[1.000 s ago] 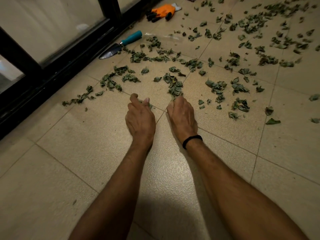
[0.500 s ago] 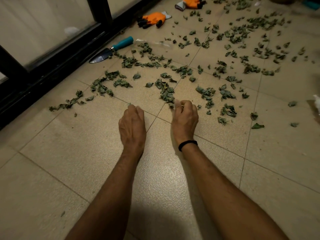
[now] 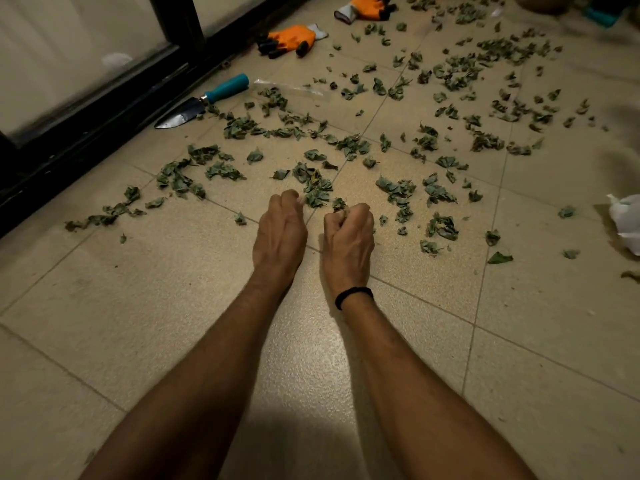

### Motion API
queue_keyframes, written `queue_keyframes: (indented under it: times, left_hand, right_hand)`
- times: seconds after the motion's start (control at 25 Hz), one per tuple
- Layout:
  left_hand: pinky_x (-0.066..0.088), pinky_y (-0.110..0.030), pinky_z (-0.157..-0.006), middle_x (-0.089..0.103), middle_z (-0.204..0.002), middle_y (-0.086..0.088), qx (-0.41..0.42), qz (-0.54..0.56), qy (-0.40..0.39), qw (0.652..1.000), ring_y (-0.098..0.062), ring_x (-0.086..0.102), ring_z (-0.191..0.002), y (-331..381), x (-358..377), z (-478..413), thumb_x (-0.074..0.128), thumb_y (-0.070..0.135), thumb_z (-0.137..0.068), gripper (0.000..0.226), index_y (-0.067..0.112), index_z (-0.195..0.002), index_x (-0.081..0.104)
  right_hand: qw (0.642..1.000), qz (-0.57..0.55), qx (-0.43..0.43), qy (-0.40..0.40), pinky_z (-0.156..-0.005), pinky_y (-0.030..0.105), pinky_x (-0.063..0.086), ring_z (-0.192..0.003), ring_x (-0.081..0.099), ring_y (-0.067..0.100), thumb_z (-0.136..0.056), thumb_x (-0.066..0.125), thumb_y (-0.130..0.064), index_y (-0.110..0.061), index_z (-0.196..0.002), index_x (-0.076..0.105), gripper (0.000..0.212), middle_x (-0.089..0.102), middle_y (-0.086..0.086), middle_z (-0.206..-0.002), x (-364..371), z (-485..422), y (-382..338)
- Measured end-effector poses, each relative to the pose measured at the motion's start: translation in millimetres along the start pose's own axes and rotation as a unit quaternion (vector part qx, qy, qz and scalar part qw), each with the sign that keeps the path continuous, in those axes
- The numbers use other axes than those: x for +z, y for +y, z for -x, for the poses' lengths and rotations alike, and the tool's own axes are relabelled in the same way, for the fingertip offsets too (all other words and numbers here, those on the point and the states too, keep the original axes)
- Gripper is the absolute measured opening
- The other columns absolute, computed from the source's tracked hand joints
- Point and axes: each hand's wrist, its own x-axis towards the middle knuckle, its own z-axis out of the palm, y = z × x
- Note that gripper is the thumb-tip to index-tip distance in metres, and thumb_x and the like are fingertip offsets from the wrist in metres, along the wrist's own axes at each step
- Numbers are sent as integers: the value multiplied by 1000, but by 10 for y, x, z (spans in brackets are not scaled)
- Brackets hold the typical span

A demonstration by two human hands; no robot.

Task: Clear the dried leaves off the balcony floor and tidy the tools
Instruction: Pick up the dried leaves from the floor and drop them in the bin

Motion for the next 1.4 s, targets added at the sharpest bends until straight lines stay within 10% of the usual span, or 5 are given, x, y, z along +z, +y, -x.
queue_keyframes:
  times: [0.52, 0.96, 1.12, 1.28, 1.4]
  left_hand:
    - [44, -42, -66, 58, -85, -9, -6, 43, 3, 999, -27, 53, -73, 14, 27, -121, 43, 26, -101, 18, 11, -92, 49]
    - [33, -31, -60, 47, -76, 0, 5, -10, 66, 998, -21, 49, -64, -16, 98, -97, 34, 30, -109, 28, 15, -92, 51]
    - [35, -32, -63, 52, -87, -2, -9, 34, 78, 996, -17, 46, -71, 1, 69, -51, 30, 24, -110, 27, 11, -113, 53]
    - [32, -26, -64, 58, -93, -10, -61, 62, 179, 980, -14, 45, -74, -19, -45, 81, 31, 20, -108, 30, 6, -112, 57]
    - [40, -34, -72, 61, -105, -17, -164, 71, 205, 962, -26, 55, -86, -221, -200, 270, 33, 22, -108, 32, 3, -121, 55]
  right_hand:
    - [980, 186, -43, -63, -65, 30, 46, -81, 59, 24, -103, 46, -39, -8, -111, 59, 34, 57, 11, -105, 67, -244, 29]
    - [999, 26, 17, 29, -63, 8, 35, -74, 40, 1, -95, 52, -10, -10, -104, 49, 10, 45, 2, -102, -539, 74, 276]
    - [992, 85, -92, -19, -75, 41, 42, -90, 44, 30, -87, 57, 3, 6, -101, 52, 16, 44, 20, -104, -476, 90, 338]
    - [991, 130, 24, -32, -80, 30, 51, -99, 47, 19, -99, 51, -40, -8, -127, 46, 43, 43, 10, -121, -440, 30, 194]
    - [982, 174, -66, -35, -80, 39, 49, -101, 49, 30, -100, 56, -27, -5, -119, 56, 29, 49, 16, -118, -401, 22, 238]
